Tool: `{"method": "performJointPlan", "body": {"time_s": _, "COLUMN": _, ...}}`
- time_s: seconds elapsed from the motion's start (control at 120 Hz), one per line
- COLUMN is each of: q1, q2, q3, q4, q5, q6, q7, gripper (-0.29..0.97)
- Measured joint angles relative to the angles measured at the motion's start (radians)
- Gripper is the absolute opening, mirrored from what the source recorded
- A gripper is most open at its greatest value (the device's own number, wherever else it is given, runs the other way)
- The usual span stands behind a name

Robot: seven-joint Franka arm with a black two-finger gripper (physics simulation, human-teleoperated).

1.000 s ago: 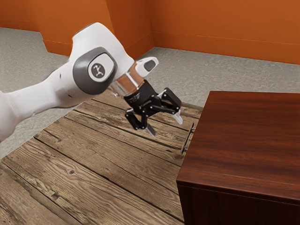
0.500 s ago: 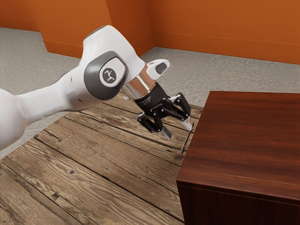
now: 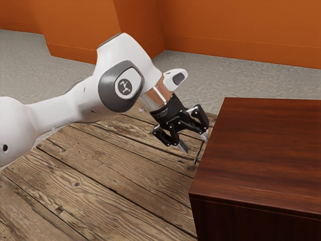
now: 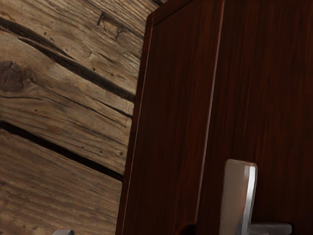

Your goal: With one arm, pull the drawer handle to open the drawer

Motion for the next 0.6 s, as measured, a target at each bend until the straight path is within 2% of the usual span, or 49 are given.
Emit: {"method": "performJointPlan", "body": {"time_s": 0.6, "q1": 0.025, "q2": -0.076, "q3": 0.025, "q4": -0.092, "q5": -0.004, "q6": 0.003, "q7": 0.001, "gripper": 0.4}}
